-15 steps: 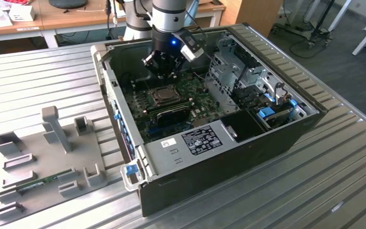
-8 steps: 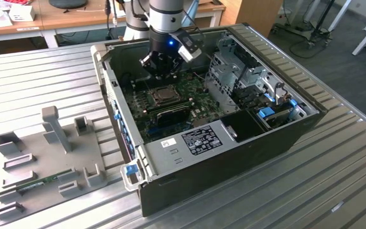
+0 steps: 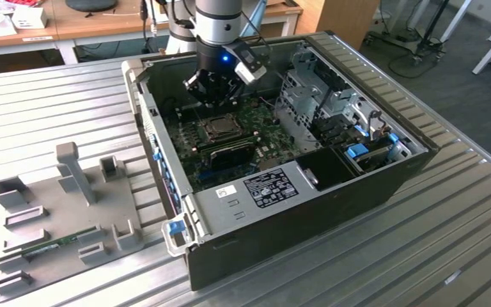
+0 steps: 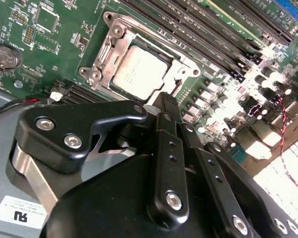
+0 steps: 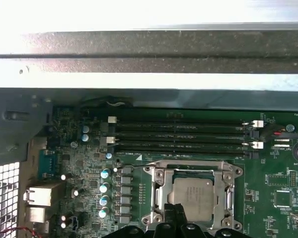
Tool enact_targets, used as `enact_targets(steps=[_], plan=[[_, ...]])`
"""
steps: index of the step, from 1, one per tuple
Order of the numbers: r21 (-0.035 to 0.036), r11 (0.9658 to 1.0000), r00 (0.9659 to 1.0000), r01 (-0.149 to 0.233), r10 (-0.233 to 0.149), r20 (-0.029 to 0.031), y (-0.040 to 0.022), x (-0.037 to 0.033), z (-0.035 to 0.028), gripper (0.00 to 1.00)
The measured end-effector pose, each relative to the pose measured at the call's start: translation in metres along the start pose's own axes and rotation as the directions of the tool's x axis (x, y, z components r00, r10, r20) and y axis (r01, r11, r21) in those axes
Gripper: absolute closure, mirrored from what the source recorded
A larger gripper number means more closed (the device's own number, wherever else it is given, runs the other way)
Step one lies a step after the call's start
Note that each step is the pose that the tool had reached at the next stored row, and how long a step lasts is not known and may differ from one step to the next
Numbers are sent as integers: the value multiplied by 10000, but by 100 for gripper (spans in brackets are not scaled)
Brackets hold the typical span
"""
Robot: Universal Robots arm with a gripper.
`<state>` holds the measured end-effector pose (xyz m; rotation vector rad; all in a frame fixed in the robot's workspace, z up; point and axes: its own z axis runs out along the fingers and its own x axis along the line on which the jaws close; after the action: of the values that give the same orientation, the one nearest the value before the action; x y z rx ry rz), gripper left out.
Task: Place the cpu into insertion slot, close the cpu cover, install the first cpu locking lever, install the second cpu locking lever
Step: 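Install the first cpu locking lever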
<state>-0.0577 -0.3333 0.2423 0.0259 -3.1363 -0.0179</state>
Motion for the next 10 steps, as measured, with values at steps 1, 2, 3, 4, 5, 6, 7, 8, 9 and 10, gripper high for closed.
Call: enact_targets(steps=[1, 2, 3, 4, 5, 6, 7, 8, 9, 10], plan=[[-11, 10000, 10000, 2, -2, 12, -1, 1, -1, 89], [-51, 10000, 10000, 4, -3, 31, -1, 1, -1, 89], [-97, 10000, 10000, 5, -4, 49, 0, 1, -2, 89], [-136, 9999, 10000, 4, -4, 62, 0, 2, -6, 89], [-149, 9999, 10000, 4, -3, 72, 0, 2, -13, 89], [-152, 9999, 10000, 5, -4, 81, 0, 2, -23, 89], [-153, 9999, 10000, 7, -5, 92, 0, 1, -34, 89], [-155, 9999, 9999, 7, -6, 104, 0, 2, -48, 89], [-157, 9999, 9999, 7, -5, 118, 1, 2, -65, 89], [-159, 9999, 9999, 7, -5, 131, 1, 2, -84, 89]])
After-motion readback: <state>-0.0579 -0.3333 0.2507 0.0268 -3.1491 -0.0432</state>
